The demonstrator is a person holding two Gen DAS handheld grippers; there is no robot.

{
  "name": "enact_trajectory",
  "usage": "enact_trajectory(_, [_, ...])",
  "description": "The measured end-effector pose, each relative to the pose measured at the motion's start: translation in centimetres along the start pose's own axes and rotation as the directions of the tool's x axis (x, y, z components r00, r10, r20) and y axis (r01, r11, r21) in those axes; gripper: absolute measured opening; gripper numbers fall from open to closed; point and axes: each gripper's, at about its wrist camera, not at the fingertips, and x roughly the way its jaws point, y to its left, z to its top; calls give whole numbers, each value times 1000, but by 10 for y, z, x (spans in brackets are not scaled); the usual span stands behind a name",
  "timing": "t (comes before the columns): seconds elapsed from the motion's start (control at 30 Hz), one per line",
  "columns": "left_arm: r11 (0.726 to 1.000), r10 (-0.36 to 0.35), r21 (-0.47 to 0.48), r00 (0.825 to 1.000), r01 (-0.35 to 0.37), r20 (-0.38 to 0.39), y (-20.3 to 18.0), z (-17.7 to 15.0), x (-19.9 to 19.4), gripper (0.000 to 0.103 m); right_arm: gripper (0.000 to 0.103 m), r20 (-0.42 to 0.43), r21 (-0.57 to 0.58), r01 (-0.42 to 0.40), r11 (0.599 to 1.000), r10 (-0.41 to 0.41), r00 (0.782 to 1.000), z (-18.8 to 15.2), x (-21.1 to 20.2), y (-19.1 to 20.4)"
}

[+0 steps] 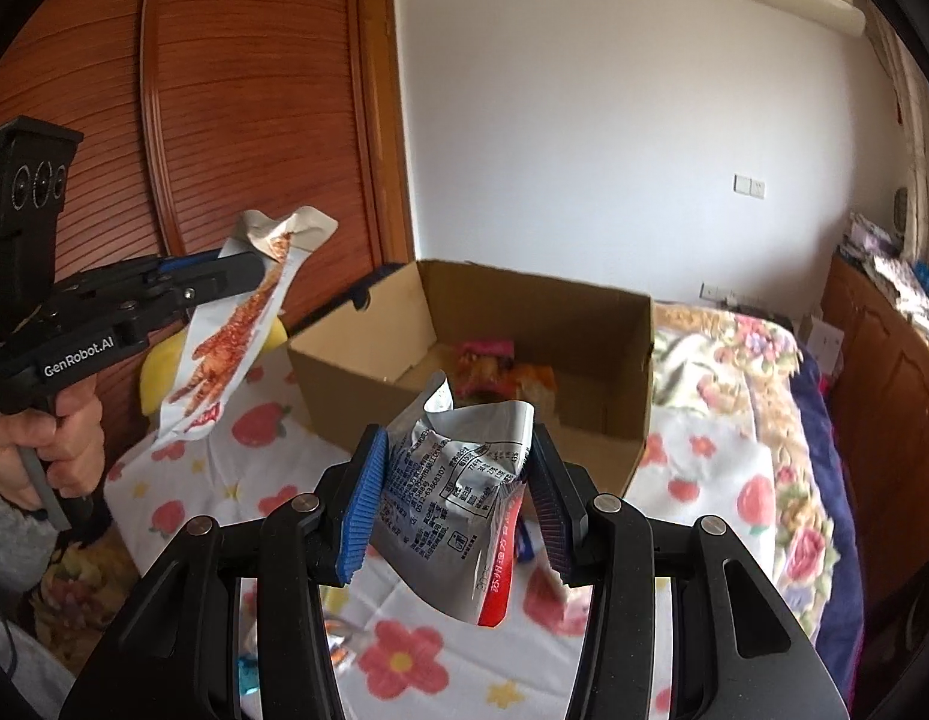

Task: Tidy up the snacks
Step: 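Lift both white packets and carry them over the cardboard box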

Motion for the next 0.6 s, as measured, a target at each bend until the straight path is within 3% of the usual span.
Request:
enact_trajectory(0.33, [1000, 11, 2, 999, -11, 41, 18, 28, 42, 15, 46, 40, -24, -10, 1000, 10, 999, 37, 33, -19])
enact_trajectory(0.6, [999, 37, -7, 998, -36, 51, 37, 29, 67, 15, 46, 58, -14, -18, 1000, 19, 998, 50, 64, -37])
